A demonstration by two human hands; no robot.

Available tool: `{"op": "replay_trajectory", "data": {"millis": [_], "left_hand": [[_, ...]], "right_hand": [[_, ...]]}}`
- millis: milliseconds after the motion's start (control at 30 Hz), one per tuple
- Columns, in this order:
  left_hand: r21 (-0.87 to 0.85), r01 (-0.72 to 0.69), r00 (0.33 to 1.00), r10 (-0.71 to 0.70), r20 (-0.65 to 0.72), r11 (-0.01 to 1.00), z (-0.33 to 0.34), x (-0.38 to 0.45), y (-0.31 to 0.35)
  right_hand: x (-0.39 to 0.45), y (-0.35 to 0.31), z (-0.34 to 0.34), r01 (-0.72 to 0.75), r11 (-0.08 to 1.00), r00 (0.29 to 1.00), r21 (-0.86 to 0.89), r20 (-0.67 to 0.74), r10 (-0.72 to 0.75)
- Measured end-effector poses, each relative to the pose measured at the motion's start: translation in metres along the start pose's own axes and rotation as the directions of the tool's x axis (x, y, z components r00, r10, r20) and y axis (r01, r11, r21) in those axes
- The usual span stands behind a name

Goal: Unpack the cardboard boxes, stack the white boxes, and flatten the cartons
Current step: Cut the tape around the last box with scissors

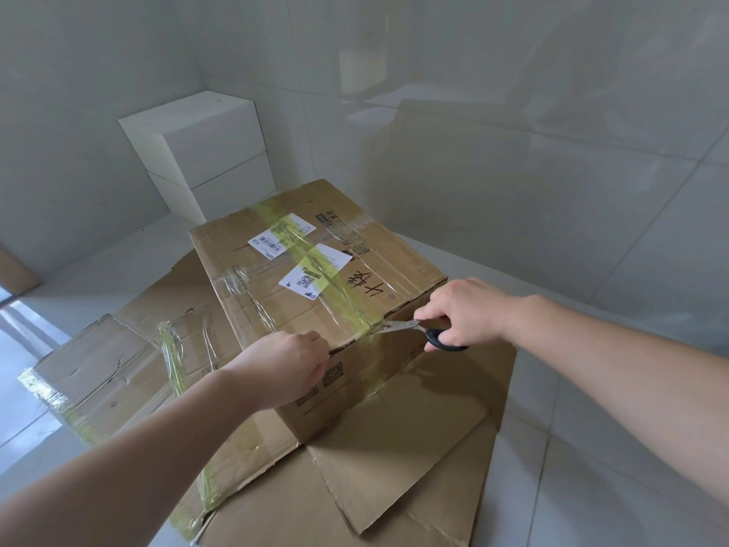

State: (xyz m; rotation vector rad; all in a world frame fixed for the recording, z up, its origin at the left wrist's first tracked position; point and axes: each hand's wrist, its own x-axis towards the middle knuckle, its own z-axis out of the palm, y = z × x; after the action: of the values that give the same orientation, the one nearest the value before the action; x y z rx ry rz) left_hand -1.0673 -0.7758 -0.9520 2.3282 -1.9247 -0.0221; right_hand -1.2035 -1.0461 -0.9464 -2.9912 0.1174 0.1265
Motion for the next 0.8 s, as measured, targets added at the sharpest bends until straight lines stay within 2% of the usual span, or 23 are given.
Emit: {"op": "replay_trajectory", "data": {"millis": [167, 433, 600, 800], "left_hand": [[-0.006, -0.017, 1.000, 0.016, -0.026, 1.000, -0.001, -0.002, 0.000], [0.027, -0.050, 0.998, 0.051, -0.039, 0.998, -0.009, -0.004, 0.000], [0.060, -0.004, 1.000, 0.004, 0.002, 0.998, -0.001, -0.005, -0.003], [0.046, -0.002, 1.000, 0.002, 0.017, 0.999, 0.000, -0.007, -0.005]], "right_hand": [[-0.005, 0.000, 0.004, -0.004, 1.000, 1.000, 0.031, 0.020, 0.003], [-0.008, 0.005, -0.001, 0.103, 0.985, 0.994, -0.141, -0.032, -0.109], [-0.004, -0.001, 0.007, 0.033, 0.999, 0.999, 0.018, 0.006, -0.033], [0.003, -0.007, 0.009, 0.055, 0.998, 0.997, -0.011, -0.047, -0.055]]}}
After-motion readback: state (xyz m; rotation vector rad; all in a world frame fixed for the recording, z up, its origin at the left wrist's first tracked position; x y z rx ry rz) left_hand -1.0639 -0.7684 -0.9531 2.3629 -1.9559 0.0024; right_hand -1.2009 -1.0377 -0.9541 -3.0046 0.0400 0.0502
